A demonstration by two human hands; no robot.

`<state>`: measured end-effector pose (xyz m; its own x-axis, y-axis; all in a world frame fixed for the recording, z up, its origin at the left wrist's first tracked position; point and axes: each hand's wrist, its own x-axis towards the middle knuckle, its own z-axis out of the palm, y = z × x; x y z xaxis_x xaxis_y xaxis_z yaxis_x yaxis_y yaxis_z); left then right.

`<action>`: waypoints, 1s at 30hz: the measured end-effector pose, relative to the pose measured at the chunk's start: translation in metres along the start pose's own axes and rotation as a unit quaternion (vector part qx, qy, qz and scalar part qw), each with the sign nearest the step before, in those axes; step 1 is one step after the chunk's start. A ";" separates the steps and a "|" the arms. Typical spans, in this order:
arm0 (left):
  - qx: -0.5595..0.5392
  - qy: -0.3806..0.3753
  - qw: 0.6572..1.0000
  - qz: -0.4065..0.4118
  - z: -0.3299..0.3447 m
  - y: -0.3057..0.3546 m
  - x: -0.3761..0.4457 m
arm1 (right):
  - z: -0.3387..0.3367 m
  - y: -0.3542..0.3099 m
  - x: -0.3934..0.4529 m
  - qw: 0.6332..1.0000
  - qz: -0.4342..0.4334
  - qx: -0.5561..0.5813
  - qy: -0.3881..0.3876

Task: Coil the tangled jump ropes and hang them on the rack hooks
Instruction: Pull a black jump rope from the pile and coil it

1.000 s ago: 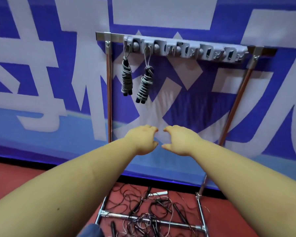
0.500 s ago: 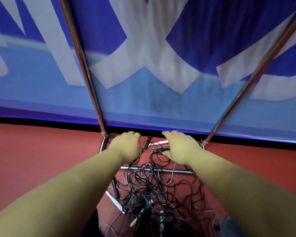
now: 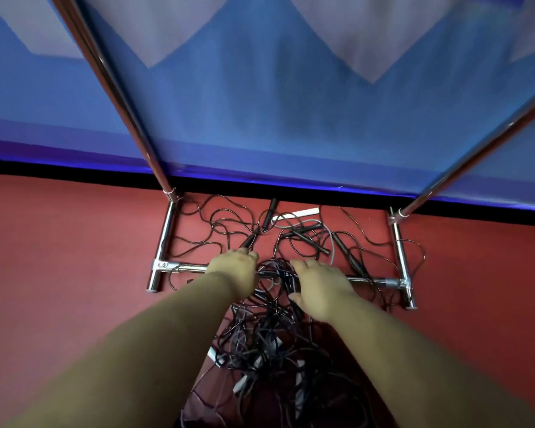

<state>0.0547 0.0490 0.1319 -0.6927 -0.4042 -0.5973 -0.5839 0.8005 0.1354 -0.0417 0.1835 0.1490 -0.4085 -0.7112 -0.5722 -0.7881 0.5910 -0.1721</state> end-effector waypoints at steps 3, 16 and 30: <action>-0.093 -0.038 0.993 -0.055 0.025 -0.008 0.019 | 0.023 0.002 0.021 0.999 0.029 0.022 -0.008; 0.029 -0.083 0.996 0.004 0.071 -0.008 0.046 | 0.103 -0.022 0.065 0.955 0.099 0.265 -0.090; 0.002 0.124 0.981 0.150 -0.032 0.010 -0.028 | -0.004 -0.001 -0.018 0.968 0.063 0.241 0.039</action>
<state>0.0548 0.0544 0.1756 -0.9147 -0.2458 -0.3206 -0.3376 0.9010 0.2724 -0.0356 0.1947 0.1629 -0.5353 -0.6381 -0.5535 -0.4322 0.7699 -0.4695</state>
